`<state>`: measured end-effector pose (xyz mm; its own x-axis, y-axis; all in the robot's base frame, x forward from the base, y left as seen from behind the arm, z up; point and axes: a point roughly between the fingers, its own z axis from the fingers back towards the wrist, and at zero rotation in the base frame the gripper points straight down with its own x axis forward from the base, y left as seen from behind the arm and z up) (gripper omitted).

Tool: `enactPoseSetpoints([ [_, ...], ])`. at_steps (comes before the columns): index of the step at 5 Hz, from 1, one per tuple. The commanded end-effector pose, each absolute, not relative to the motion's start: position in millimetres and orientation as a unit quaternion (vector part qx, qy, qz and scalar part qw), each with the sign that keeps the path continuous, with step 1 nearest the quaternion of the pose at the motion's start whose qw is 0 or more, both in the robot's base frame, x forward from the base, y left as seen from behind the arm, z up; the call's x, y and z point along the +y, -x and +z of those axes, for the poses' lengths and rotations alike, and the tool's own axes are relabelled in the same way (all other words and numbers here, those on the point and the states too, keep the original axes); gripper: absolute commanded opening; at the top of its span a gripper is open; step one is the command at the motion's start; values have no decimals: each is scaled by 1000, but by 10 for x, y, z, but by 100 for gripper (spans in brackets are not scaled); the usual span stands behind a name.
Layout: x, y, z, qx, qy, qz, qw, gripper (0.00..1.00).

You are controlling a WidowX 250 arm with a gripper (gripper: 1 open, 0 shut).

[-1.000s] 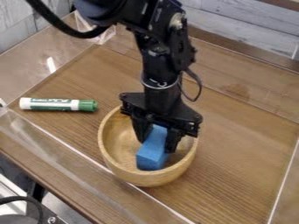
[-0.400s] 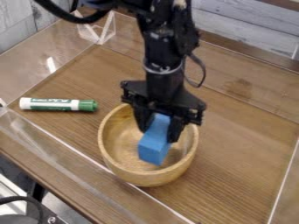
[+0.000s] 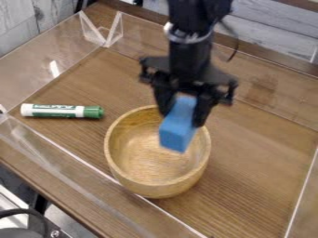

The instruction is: Remove the blue block from inside the brown bowl and put it on the table

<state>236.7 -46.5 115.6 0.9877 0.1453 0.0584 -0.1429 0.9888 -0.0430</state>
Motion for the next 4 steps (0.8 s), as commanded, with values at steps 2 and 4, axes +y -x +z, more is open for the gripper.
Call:
enactPoseSetpoints([
  [2,-914,-2536,1428,-77,43,38,995,0],
  [4,-1224,-2532,1370,-86,49,19,995,0],
])
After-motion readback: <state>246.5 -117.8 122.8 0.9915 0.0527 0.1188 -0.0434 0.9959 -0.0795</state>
